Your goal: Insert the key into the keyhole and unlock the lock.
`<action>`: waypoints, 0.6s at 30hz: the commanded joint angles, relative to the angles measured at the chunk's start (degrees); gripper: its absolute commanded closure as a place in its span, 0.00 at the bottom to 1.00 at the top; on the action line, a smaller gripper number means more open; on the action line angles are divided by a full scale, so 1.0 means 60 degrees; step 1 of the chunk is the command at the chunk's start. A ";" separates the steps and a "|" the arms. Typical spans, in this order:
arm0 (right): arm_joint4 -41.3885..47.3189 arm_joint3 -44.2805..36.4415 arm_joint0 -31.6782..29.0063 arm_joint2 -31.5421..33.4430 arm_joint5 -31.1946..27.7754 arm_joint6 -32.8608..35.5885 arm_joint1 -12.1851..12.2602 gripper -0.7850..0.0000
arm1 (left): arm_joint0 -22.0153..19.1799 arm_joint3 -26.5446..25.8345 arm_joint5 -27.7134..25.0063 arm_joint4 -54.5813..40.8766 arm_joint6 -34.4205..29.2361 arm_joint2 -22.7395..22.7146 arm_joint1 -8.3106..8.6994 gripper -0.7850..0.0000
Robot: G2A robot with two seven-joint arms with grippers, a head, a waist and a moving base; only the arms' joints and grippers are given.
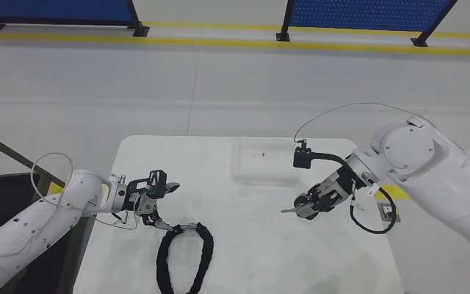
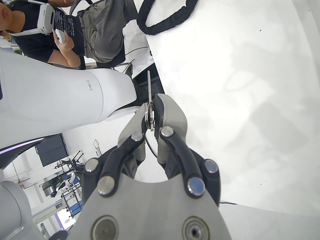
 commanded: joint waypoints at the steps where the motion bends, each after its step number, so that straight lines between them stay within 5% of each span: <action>1: 0.0000 0.0000 0.0000 0.0000 0.0000 0.0000 0.0000 1.00 | 0.0000 0.0000 0.0000 0.0000 -0.0001 0.0000 0.0000 0.00; 11: 0.0000 0.0000 0.0000 0.0000 0.0000 0.0000 0.0000 1.00 | 0.0424 0.0141 0.0163 -0.0178 -0.0142 -0.0032 -0.0068 0.00; 18: 0.0000 0.0000 0.0000 0.0000 0.0000 0.0000 0.0000 1.00 | 0.0916 0.0976 0.0000 0.0093 0.0192 -0.0025 -0.0517 0.00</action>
